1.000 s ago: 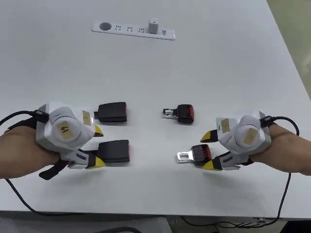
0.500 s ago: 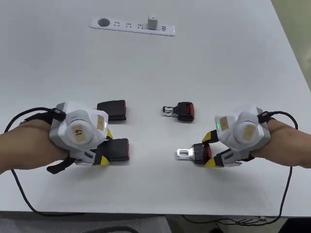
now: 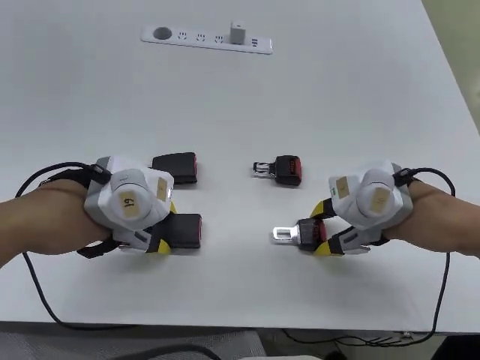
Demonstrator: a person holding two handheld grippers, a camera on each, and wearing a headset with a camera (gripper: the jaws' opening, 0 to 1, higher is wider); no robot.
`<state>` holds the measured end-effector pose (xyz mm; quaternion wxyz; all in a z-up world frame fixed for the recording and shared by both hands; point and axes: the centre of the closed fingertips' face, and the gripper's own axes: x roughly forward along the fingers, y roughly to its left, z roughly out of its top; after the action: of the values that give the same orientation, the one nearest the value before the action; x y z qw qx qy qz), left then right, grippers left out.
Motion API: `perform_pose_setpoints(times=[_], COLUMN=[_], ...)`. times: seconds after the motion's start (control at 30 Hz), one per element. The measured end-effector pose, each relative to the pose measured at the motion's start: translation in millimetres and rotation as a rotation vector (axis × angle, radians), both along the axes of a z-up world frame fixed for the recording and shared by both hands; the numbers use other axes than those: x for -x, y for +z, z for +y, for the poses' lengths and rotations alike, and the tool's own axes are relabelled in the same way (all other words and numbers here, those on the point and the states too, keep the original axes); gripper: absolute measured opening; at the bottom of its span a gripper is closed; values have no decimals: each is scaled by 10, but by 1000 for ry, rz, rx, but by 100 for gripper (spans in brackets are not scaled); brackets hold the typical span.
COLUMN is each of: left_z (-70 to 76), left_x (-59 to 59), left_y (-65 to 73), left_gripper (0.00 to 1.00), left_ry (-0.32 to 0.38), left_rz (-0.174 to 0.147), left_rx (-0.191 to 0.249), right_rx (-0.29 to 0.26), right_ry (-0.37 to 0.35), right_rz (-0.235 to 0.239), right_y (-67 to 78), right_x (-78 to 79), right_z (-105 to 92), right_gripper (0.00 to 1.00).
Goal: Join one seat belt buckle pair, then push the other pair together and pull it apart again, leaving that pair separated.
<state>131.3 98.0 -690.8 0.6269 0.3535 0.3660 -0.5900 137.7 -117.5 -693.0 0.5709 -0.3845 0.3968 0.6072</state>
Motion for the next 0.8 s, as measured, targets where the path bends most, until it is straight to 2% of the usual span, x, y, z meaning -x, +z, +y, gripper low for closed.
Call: perform_pose_setpoints(times=[0.2,0.63,0.8], left_z=[-23,18,22], left_x=[9,-11,-16], left_y=[23,-18,-21], left_gripper=[34,34,34], left_ry=[0,5,17], left_rz=[5,12,11], left_rx=[0,4,15], right_rx=[5,10,18], right_ry=[2,11,-48], right_rz=[-1,-2,15], right_y=[-13,-25,-11], right_x=[-5,-12,-24], right_z=[-4,-1,29], right_gripper=[33,33,33])
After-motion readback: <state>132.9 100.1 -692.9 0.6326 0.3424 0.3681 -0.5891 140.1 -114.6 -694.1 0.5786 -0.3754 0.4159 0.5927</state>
